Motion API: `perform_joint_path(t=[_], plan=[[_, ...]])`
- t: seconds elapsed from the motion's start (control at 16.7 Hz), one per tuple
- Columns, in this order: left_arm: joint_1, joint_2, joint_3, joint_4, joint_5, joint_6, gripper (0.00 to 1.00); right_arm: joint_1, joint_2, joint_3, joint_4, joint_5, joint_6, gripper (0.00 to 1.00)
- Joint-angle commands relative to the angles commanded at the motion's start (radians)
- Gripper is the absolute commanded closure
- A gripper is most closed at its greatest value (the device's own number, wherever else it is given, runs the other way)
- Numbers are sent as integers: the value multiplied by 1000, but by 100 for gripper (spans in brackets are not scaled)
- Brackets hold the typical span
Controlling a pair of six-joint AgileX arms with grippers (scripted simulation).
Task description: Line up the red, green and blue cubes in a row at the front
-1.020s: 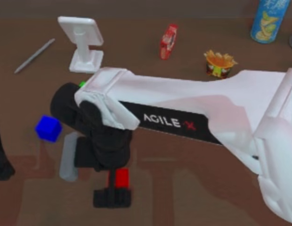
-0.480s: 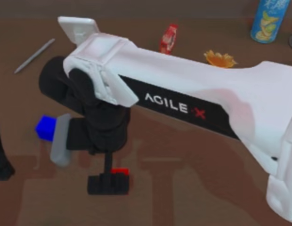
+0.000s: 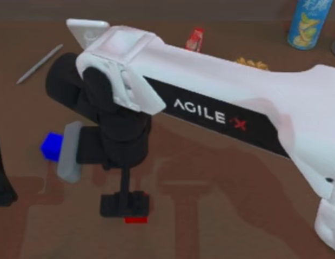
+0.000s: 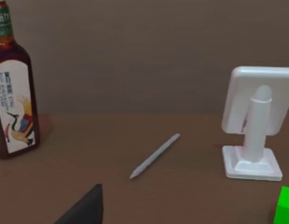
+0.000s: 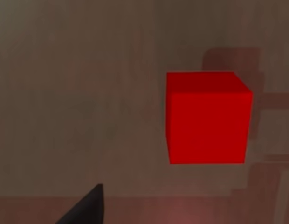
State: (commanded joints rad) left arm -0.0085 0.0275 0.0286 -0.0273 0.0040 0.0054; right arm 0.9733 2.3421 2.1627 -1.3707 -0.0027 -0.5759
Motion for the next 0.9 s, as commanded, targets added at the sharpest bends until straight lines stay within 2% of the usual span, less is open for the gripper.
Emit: perform_joint_path(t=[0.18, 0.36, 0.6, 0.9], plan=[[-34, 117, 121, -110, 16, 22, 0, -45, -96, -77, 67, -7, 22, 0], [-86, 327, 337, -287, 40, 56, 0, -124, -266, -220, 179, -18, 63, 0], [-164, 731, 739, -578, 70, 110, 0, -273, -609, -506, 381, -37, 148, 0], [-245, 1321, 1278, -949, 89, 169, 0, -489, -1138, -961, 666, -55, 282, 0]])
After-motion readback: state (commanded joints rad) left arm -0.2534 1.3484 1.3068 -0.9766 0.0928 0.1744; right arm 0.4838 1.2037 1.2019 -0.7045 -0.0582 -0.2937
